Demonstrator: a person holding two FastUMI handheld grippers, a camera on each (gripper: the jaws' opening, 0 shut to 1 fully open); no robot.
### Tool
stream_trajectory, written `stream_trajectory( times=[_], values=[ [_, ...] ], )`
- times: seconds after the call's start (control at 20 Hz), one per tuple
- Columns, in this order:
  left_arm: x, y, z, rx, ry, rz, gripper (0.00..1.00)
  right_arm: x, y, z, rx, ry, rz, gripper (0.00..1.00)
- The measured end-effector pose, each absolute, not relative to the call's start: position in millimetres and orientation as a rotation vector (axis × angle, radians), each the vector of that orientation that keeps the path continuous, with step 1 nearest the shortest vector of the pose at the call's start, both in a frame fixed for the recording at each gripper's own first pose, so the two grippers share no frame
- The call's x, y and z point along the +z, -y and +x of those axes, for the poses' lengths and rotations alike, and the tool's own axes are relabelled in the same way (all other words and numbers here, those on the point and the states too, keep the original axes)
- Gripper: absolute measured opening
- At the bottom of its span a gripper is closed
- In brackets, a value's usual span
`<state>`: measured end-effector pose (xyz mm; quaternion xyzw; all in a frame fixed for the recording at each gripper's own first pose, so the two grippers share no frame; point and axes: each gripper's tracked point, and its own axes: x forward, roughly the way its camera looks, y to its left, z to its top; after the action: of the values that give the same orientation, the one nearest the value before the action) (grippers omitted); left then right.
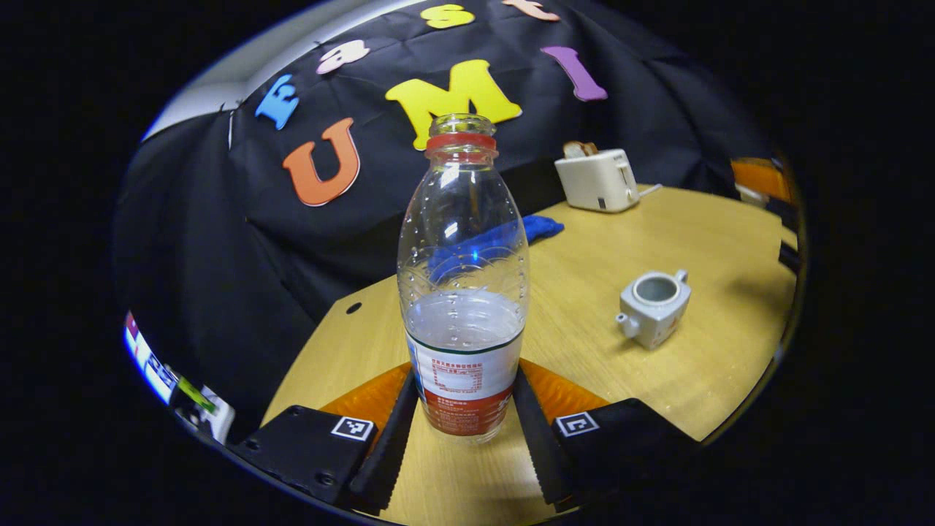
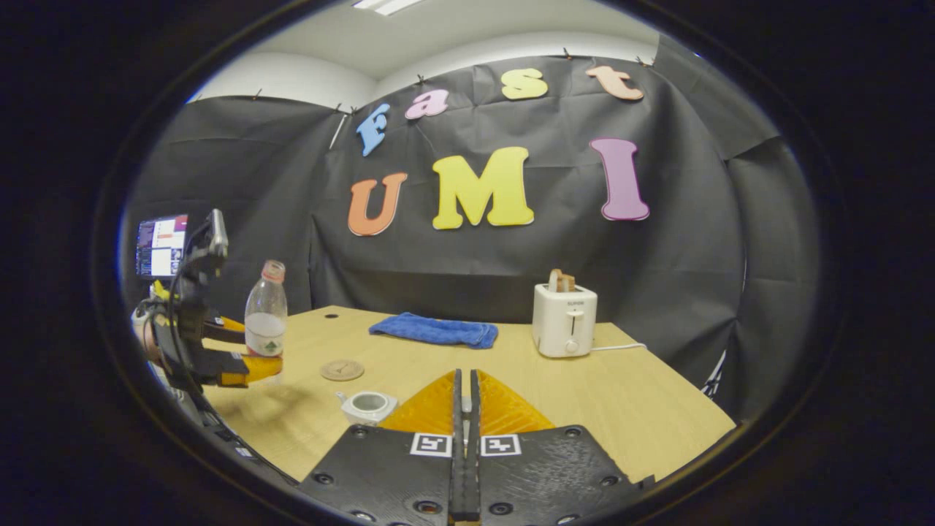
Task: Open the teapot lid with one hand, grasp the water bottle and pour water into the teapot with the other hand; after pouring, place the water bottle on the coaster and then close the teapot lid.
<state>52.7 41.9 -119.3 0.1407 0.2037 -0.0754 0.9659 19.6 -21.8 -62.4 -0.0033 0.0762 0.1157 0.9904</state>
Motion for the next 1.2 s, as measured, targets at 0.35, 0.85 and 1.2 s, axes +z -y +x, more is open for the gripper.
stream_trajectory(
  times=[0.35,0.85,1.2],
  values=[
    [-84.4,-21.6,100.6,-0.189,-0.236,0.032,0.76,-72.2,19.9,16.9,0.223,-0.171,-0.016,0.00],
    [-119.7,-27.0,171.1,-0.173,-0.287,-0.098,0.76,-86.6,44.7,21.2,0.155,-0.208,-0.042,0.00],
    [-144.3,-27.4,185.7,-0.160,-0.354,-0.086,0.76,-94.2,42.9,27.0,0.151,-0.227,-0.055,0.00]
  ],
)
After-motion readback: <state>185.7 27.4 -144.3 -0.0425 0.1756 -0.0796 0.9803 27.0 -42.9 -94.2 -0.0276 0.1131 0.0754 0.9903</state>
